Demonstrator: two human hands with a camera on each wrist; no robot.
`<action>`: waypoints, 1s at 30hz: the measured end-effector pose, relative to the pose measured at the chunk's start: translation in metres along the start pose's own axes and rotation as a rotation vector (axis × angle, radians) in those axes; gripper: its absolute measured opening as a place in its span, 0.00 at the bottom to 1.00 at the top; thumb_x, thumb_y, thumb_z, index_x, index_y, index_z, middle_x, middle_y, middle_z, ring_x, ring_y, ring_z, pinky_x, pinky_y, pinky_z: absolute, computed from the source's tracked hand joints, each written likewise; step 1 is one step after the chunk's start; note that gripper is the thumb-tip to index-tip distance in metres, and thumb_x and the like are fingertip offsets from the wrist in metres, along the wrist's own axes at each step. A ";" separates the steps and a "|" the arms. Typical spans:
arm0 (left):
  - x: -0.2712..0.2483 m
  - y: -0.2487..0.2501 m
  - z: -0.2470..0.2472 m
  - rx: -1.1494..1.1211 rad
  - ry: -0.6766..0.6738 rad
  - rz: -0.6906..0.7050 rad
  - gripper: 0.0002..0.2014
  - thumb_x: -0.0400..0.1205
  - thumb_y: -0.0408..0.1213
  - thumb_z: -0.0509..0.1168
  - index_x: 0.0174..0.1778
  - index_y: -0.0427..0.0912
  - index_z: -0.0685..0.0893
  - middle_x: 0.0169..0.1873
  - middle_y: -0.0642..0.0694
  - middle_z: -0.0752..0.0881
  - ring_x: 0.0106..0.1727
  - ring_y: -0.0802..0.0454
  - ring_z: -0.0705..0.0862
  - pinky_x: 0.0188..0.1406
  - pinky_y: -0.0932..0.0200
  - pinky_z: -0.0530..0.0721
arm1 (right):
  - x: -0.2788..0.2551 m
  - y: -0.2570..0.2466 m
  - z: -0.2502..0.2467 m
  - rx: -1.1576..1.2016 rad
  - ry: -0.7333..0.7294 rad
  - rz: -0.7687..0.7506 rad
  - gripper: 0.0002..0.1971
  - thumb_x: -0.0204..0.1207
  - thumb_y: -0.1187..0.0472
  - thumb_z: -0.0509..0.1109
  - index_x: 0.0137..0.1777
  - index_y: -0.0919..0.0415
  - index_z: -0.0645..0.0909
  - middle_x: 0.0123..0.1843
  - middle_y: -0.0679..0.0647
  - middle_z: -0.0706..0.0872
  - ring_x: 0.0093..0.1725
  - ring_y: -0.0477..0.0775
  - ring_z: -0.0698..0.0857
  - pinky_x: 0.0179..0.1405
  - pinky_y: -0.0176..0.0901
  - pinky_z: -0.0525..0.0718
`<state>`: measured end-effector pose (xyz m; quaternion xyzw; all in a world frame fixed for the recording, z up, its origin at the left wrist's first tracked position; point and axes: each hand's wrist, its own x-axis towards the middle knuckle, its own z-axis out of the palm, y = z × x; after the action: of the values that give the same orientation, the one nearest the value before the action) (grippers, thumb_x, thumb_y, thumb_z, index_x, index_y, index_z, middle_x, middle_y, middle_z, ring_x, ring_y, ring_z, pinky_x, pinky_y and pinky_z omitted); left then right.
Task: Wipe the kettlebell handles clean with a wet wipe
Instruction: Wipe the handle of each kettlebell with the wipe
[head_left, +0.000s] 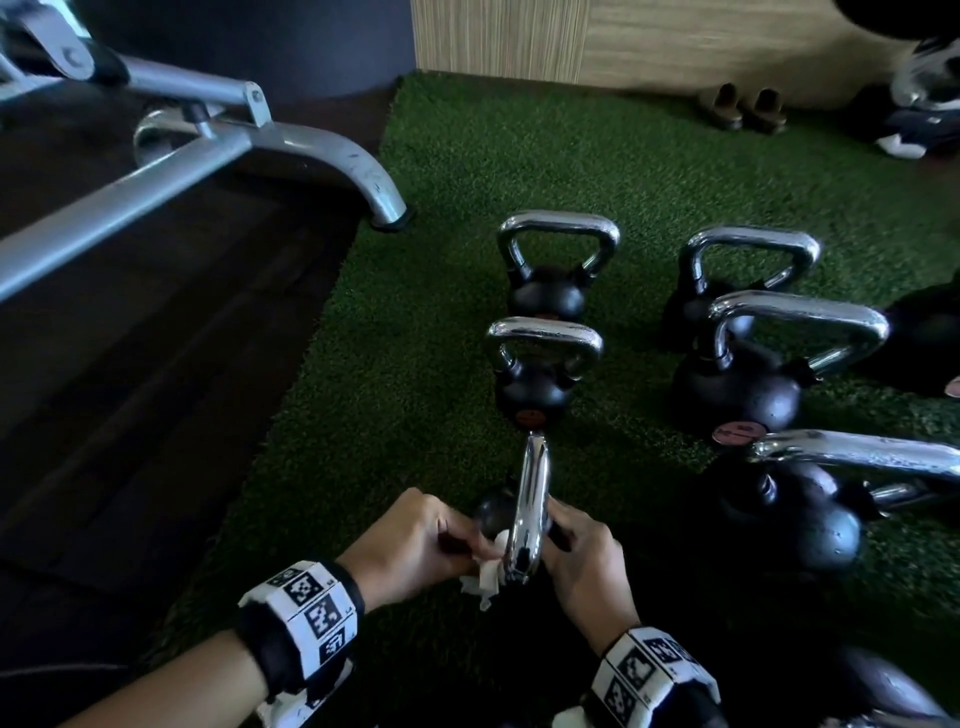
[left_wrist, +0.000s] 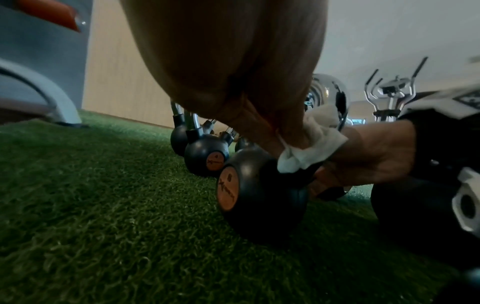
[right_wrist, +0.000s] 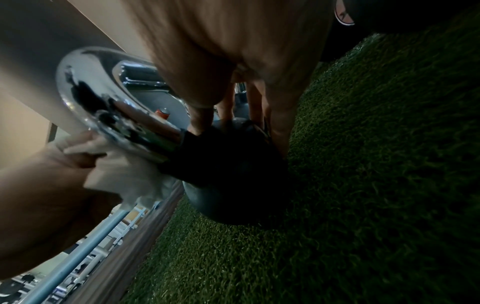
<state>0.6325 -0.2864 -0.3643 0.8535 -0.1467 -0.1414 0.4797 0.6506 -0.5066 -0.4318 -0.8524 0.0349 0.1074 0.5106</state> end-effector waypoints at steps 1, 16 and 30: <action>0.001 0.000 -0.001 0.017 -0.007 -0.002 0.09 0.77 0.32 0.81 0.50 0.50 0.96 0.46 0.63 0.94 0.51 0.68 0.92 0.58 0.68 0.87 | 0.001 0.000 -0.002 0.006 -0.014 0.010 0.23 0.74 0.51 0.82 0.70 0.47 0.87 0.56 0.41 0.90 0.58 0.35 0.87 0.59 0.23 0.79; 0.027 0.035 -0.034 -0.599 0.339 -0.064 0.11 0.70 0.34 0.77 0.47 0.38 0.93 0.43 0.46 0.96 0.45 0.59 0.92 0.44 0.69 0.87 | -0.014 -0.114 -0.039 0.246 0.021 -0.445 0.15 0.62 0.44 0.83 0.50 0.44 0.95 0.48 0.39 0.93 0.45 0.42 0.92 0.45 0.33 0.87; 0.033 -0.004 -0.026 0.173 -0.095 -0.187 0.45 0.74 0.22 0.74 0.85 0.58 0.69 0.80 0.56 0.76 0.80 0.57 0.74 0.72 0.60 0.81 | 0.016 -0.068 -0.038 0.126 0.490 -0.078 0.06 0.71 0.58 0.84 0.48 0.51 0.94 0.34 0.36 0.89 0.36 0.34 0.88 0.46 0.35 0.88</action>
<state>0.6730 -0.2768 -0.3586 0.8939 -0.1006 -0.2128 0.3815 0.6833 -0.5065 -0.3595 -0.8203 0.1314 -0.1244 0.5426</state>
